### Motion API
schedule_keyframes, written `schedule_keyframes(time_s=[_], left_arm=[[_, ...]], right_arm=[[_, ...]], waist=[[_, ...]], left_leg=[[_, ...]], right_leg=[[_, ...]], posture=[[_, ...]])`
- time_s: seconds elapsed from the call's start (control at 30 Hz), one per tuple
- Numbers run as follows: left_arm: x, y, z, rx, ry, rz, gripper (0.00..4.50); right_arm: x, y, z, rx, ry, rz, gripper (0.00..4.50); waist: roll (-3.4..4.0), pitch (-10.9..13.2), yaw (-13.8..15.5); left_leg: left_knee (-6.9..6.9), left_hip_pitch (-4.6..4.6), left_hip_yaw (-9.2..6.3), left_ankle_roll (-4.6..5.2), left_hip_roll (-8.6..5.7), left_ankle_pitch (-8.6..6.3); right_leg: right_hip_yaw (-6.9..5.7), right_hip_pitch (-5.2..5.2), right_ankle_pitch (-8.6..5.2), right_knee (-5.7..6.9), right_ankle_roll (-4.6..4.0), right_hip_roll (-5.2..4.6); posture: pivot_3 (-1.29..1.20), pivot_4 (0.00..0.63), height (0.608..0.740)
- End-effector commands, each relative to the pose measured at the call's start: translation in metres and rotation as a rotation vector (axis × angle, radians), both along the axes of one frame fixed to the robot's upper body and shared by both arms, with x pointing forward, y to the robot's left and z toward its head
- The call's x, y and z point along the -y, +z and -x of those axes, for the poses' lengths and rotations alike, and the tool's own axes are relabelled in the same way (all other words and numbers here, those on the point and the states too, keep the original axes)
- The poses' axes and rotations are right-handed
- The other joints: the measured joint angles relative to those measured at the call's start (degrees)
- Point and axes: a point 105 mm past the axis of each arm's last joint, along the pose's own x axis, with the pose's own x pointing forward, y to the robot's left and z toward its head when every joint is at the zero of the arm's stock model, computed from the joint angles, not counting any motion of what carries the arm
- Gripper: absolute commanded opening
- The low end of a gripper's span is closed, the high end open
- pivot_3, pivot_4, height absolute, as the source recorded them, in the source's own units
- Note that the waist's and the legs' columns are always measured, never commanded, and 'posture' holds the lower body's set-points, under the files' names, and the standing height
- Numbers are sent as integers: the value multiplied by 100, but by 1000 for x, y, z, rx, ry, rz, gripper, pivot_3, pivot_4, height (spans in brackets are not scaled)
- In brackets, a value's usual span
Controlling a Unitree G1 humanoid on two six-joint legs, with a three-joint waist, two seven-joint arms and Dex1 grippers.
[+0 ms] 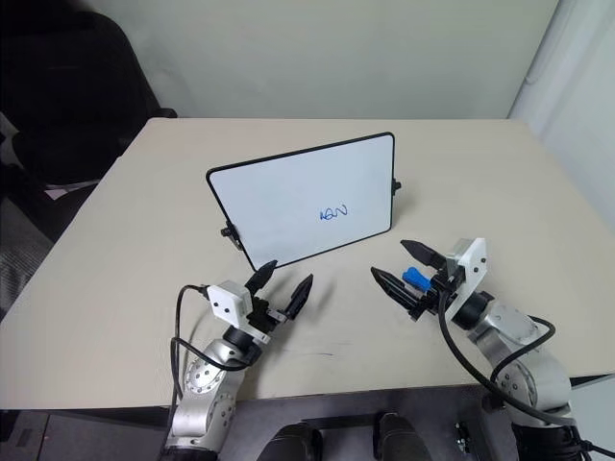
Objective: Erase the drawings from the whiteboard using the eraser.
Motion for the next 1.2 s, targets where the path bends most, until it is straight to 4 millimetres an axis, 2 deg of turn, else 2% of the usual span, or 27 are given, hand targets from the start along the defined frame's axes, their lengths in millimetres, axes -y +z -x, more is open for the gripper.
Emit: schedule_keyframes(time_s=[0.03, 0.27, 0.43, 0.57, 0.67, 0.77, 0.9, 1.07, 1.2], left_arm=[[2, 12, 3, 46, -7, 12, 4500], [-3, 11, 3, 45, 12, -1, 4500], [3, 11, 3, 41, -20, 16, 4500], [8, 11, 4, 39, -25, 15, 4500], [10, 10, 3, 38, -29, 16, 4500], [12, 9, 2, 35, -36, 27, 4500], [15, 8, 1, 29, -54, 42, 4500], [18, 8, 0, 30, -51, 44, 4500], [17, 7, 0, 31, -43, 45, 4500]], right_arm=[[-1, 9, 0, 53, 6, -14, 4479], [0, 9, 1, 46, 14, -10, 4479], [4, -3, 4, -76, 37, 43, 4479], [15, -18, 2, -202, 15, 184, 4479], [18, -21, 3, -250, 35, 286, 4479], [24, -25, -10, -267, -28, 381, 4479], [23, -22, -17, -282, -38, 458, 4479], [25, -25, -26, -395, -27, 543, 4479], [30, -23, -40, -459, -67, 611, 4479]], waist=[[0, 0, 2], [0, 0, 1], [0, 0, 2], [0, 0, 3], [-1, 1, 2], [-1, 1, -6], [-1, 1, -7], [-1, 1, -4], [-1, 1, -4]], left_leg=[[0, 0, 0, 0, 0, 0], [0, 0, 0, 2, 0, -2], [1, 0, 1, 2, 0, -2], [0, -1, 2, 0, -2, -2], [0, -1, 2, -1, -2, -2], [0, 0, 3, -1, -2, -2], [0, 4, 1, -2, -2, -1], [0, 2, 3, -1, -4, -2], [-1, 2, 5, -1, -3, -2]], right_leg=[[0, 0, 0, -1, 0, 0], [0, 0, -1, -1, -1, -1], [0, 2, -1, -1, -1, -2], [0, 4, -2, -4, 1, -3], [0, 5, -2, -6, 1, -2], [0, 5, -2, -4, 1, 0], [0, 5, -2, 0, 1, 1], [0, 5, -3, -4, 3, 0], [1, 4, -4, -4, 4, 2]], posture=[[0, 150, 740], [0, 150, 740], [0, 150, 740], [0, 150, 740], [0, 150, 740], [0, 150, 740], [0, 150, 740], [0, 150, 740], [0, 150, 740]])
